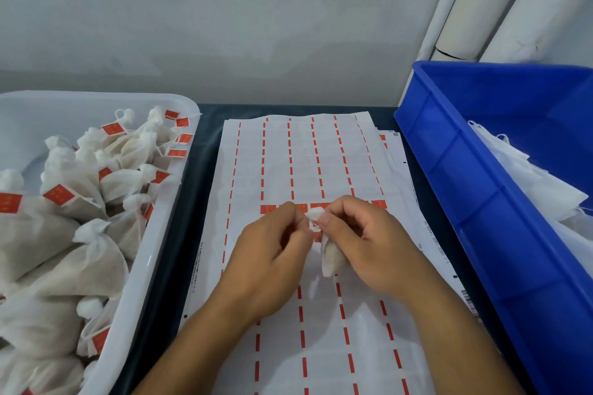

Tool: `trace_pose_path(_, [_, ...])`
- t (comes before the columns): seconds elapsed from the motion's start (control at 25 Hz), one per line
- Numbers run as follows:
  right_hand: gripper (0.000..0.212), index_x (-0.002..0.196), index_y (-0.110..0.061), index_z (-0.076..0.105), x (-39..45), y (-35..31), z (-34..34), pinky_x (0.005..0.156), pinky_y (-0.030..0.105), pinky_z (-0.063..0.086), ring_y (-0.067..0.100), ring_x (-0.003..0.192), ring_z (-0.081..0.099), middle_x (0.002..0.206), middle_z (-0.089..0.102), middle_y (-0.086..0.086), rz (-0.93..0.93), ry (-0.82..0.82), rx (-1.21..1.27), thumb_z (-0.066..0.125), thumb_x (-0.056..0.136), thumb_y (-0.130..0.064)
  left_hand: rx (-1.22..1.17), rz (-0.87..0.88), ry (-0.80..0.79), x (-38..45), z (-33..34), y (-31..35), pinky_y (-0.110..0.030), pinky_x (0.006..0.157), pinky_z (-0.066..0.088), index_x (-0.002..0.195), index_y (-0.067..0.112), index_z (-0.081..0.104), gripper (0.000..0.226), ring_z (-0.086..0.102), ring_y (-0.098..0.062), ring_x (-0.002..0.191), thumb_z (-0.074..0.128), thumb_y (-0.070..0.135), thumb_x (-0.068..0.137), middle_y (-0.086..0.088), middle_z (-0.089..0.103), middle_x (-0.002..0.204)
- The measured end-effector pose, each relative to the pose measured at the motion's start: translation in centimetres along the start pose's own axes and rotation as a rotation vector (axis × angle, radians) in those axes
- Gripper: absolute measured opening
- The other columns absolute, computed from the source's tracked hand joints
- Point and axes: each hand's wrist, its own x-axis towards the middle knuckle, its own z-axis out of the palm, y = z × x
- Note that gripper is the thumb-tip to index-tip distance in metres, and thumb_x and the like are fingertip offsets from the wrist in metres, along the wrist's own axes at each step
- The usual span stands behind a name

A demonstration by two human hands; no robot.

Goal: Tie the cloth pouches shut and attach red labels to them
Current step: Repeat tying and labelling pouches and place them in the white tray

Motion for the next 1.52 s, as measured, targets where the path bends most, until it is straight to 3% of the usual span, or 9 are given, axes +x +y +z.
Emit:
trace_pose_path(0.16, [0.026, 0.093, -0.03, 0.063, -0.1, -0.5, 0.3, 0.078, 0.045, 0.059, 0.017, 0.075, 0.068, 0.077, 0.07, -0.003, -0.07, 0.019, 0.099, 0.057, 0.097, -0.055, -0.366, -0.35, -0.102, 0.3, -0.8, 1.3, -0.022, 0.054, 0.042, 0.064, 0.029, 0.05, 0.042, 0.042, -0.007, 0.053, 0.041, 0.025, 0.105, 0.007, 0.049, 0.059])
trace_pose_path(0.24, [0.025, 0.095, -0.033, 0.061, -0.1, -0.4, 0.5, 0.076, 0.038, 0.06, 0.017, 0.077, 0.068, 0.081, 0.068, -0.003, -0.085, 0.025, 0.154, 0.061, 0.095, -0.059, -0.614, -0.477, -0.121, 0.4, -1.2, 1.7, -0.026, 0.052, 0.039, 0.063, 0.02, 0.047, 0.04, 0.037, -0.012, 0.052, 0.041, 0.023, 0.103, 0.0, 0.043, 0.059])
trace_pose_path(0.36, [0.024, 0.101, -0.042, 0.059, -0.2, -0.5, 0.6, 0.073, 0.025, 0.058, 0.011, 0.081, 0.064, 0.088, 0.062, -0.008, -0.128, 0.062, 0.184, 0.066, 0.087, -0.061, -0.947, -0.488, -0.121, 0.4, -1.8, 1.8, -0.024, 0.047, 0.037, 0.059, 0.021, 0.048, 0.04, 0.033, -0.013, 0.051, 0.041, 0.02, 0.098, 0.0, 0.037, 0.061])
trace_pose_path(0.56, [0.041, 0.121, -0.056, 0.054, -0.5, -0.4, 0.4, 0.067, 0.025, 0.057, 0.01, 0.076, 0.058, 0.082, 0.054, -0.011, -0.166, 0.048, 0.069, 0.076, 0.086, -0.051, -1.252, -0.487, -0.045, 0.7, -2.2, 1.7, -0.021, 0.041, 0.035, 0.057, 0.019, 0.051, 0.035, 0.033, -0.011, 0.049, 0.046, 0.016, 0.092, 0.001, 0.036, 0.061])
trace_pose_path(0.8, [0.031, 0.112, -0.058, 0.054, -0.1, 0.0, 0.9, 0.069, 0.005, 0.046, -0.007, 0.098, 0.054, 0.099, 0.053, -0.04, -0.179, 0.059, -0.161, 0.073, 0.088, -0.054, -1.057, -0.384, 0.095, 1.0, -2.6, 1.4, -0.022, 0.05, 0.043, 0.059, 0.022, 0.058, 0.041, 0.043, -0.012, 0.056, 0.045, 0.013, 0.096, 0.0, 0.045, 0.064])
trace_pose_path(1.04, [0.035, 0.117, -0.058, 0.055, -0.1, 0.5, -1.1, 0.066, 0.007, 0.052, -0.006, 0.096, 0.063, 0.102, 0.062, -0.03, -0.021, 0.031, -0.085, 0.07, 0.085, -0.063, -0.792, -0.229, 0.112, 0.9, -1.2, 1.1, -0.027, 0.085, 0.06, 0.072, 0.026, 0.064, 0.034, 0.074, -0.017, 0.103, 0.043, 0.023, 0.099, 0.0, 0.078, 0.107])
trace_pose_path(1.2, [0.023, 0.116, -0.039, 0.055, 0.2, 2.2, -4.9, 0.067, 0.016, 0.048, 0.006, 0.087, 0.064, 0.107, 0.066, -0.015, 0.241, 0.381, -0.322, 0.061, 0.097, -0.051, -0.744, -0.162, 0.185, 0.7, -1.3, 0.5, -0.017, 0.075, 0.057, 0.079, 0.027, 0.068, 0.029, 0.074, -0.016, 0.088, 0.049, 0.04, 0.096, -0.001, 0.075, 0.089])
trace_pose_path(1.32, [0.035, 0.127, -0.029, 0.053, 0.0, 3.4, -6.4, 0.084, 0.034, 0.052, 0.014, 0.098, 0.06, 0.121, 0.064, -0.003, 0.4, 0.345, -0.45, 0.062, 0.098, -0.048, -0.687, -0.172, 0.258, 0.7, -1.3, 0.3, -0.017, 0.067, 0.055, 0.082, 0.031, 0.07, 0.031, 0.069, -0.009, 0.075, 0.05, 0.037, 0.105, 0.001, 0.073, 0.09])
trace_pose_path(1.52, [0.045, 0.134, -0.029, 0.052, 0.3, 3.4, -6.2, 0.086, 0.035, 0.053, 0.011, 0.096, 0.059, 0.114, 0.063, -0.008, 0.437, 0.237, -0.38, 0.062, 0.096, -0.052, -0.644, -0.192, 0.343, 0.7, -0.9, 0.3, -0.016, 0.055, 0.054, 0.085, 0.035, 0.071, 0.024, 0.057, -0.005, 0.052, 0.054, 0.04, 0.102, -0.003, 0.071, 0.086])
